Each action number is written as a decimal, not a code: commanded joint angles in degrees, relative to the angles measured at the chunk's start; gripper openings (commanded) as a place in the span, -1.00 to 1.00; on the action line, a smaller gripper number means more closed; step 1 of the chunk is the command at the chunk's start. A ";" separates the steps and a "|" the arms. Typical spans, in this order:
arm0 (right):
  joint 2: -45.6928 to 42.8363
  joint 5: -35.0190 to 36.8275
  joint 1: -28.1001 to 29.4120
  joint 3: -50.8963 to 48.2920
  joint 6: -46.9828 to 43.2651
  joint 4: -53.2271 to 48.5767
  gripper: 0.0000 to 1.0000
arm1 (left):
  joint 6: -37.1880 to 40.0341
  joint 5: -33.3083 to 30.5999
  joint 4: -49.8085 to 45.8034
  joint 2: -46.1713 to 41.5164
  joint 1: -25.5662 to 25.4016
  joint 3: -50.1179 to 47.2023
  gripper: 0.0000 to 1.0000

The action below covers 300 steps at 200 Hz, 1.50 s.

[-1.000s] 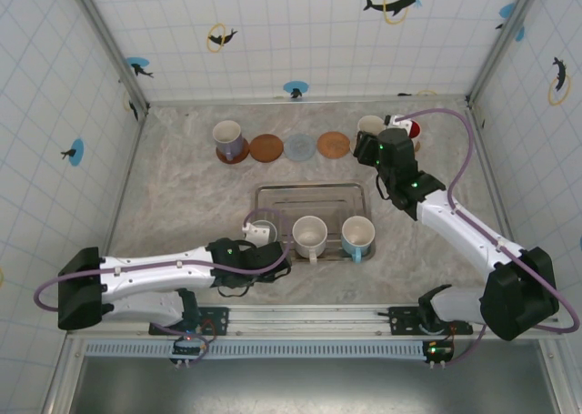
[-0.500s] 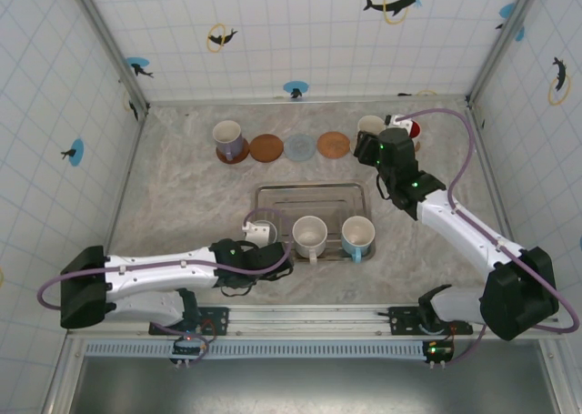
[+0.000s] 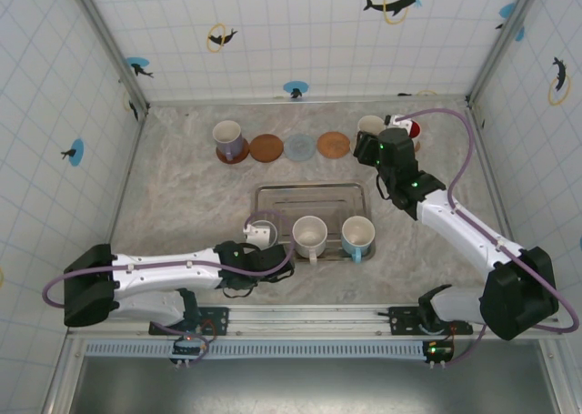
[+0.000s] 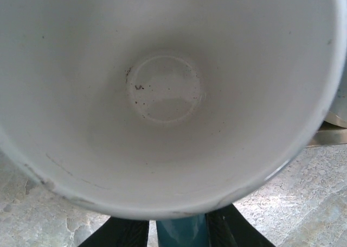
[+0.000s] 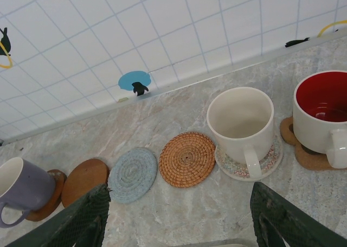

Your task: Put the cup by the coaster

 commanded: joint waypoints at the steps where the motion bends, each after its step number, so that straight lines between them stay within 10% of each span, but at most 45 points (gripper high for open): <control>1: 0.40 0.02 -0.20 -0.95 0.45 2.19 0.40 | -1.05 -0.49 0.09 -0.78 0.37 -0.96 -0.50; 84: 0.40 0.02 -0.26 -0.98 0.45 2.08 0.40 | -1.68 -1.98 -0.79 -0.17 0.38 1.02 -1.00; 213: 0.31 -0.84 -0.43 -0.89 0.45 2.15 0.40 | -0.81 -9.43 -9.63 -3.22 0.54 10.36 -1.00; 300: 1.10 -2.19 -0.46 -0.18 0.45 2.11 0.40 | 15.72 -7.28 -4.56 -6.56 13.33 15.25 -1.00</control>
